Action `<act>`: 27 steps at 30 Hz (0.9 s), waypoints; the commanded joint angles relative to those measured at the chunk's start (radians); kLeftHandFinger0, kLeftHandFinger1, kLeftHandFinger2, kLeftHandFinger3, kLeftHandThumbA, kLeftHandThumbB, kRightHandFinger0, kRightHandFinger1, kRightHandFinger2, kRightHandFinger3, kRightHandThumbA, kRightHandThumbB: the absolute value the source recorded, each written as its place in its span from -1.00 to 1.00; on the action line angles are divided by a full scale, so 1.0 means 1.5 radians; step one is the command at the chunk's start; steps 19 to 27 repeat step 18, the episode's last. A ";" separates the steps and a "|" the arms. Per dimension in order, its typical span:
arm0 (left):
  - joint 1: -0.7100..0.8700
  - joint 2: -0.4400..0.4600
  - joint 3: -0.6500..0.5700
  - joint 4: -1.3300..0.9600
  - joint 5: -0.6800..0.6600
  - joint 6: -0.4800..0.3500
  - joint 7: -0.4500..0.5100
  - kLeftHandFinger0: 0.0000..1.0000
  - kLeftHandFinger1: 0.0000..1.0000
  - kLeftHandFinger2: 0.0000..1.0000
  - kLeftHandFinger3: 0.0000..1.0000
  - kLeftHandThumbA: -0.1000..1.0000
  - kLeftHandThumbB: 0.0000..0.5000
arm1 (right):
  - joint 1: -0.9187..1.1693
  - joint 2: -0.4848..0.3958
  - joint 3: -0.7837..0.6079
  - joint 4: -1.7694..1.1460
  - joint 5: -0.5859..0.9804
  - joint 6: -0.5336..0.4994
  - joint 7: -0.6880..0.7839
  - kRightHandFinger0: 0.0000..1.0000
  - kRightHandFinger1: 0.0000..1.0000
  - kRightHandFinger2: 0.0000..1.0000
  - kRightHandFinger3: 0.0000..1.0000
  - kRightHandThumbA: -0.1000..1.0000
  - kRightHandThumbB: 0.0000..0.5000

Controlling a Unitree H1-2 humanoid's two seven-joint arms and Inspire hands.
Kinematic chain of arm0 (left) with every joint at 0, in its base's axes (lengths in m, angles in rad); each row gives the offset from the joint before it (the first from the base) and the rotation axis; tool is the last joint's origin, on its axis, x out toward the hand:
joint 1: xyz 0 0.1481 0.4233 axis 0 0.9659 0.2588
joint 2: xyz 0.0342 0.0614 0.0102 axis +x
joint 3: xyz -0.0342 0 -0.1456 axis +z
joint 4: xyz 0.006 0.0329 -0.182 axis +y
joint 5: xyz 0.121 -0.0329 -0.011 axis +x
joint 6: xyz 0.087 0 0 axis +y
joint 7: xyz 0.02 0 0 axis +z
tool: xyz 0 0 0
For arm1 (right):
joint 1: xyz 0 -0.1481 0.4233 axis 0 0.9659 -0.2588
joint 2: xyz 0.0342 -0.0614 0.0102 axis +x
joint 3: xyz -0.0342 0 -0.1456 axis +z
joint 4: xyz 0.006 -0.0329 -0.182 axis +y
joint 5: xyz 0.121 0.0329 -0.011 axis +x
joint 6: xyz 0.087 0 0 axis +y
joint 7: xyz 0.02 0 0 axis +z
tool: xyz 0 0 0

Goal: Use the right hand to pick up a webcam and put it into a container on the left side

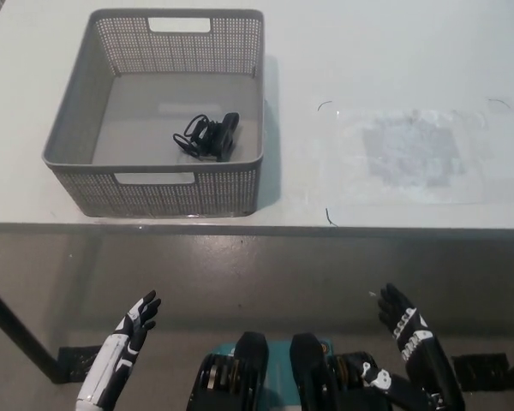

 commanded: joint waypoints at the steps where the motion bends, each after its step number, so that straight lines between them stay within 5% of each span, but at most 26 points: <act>1: -0.001 0.011 0.005 -0.010 0.007 -0.023 0.006 1.00 1.00 1.00 1.00 1.00 -0.13 | -0.023 0.007 -0.022 0.030 0.046 -0.055 0.011 1.00 1.00 1.00 1.00 1.00 -0.32; 8: 0.014 0.005 0.006 -0.004 -0.004 -0.023 0.004 1.00 1.00 1.00 1.00 1.00 -0.08 | -0.020 0.004 -0.029 0.067 0.042 -0.068 0.012 1.00 1.00 1.00 1.00 1.00 -0.47; 15: 0.046 0.009 0.016 -0.012 -0.005 -0.033 0.011 1.00 1.00 1.00 1.00 1.00 -0.16 | -0.024 0.008 -0.019 0.102 0.043 -0.078 0.026 1.00 1.00 1.00 1.00 1.00 -0.29; 27: 0.057 0.009 0.020 -0.013 -0.005 -0.036 0.013 1.00 1.00 1.00 1.00 1.00 -0.14 | -0.022 0.008 -0.016 0.104 0.046 -0.074 0.034 1.00 1.00 1.00 1.00 1.00 -0.35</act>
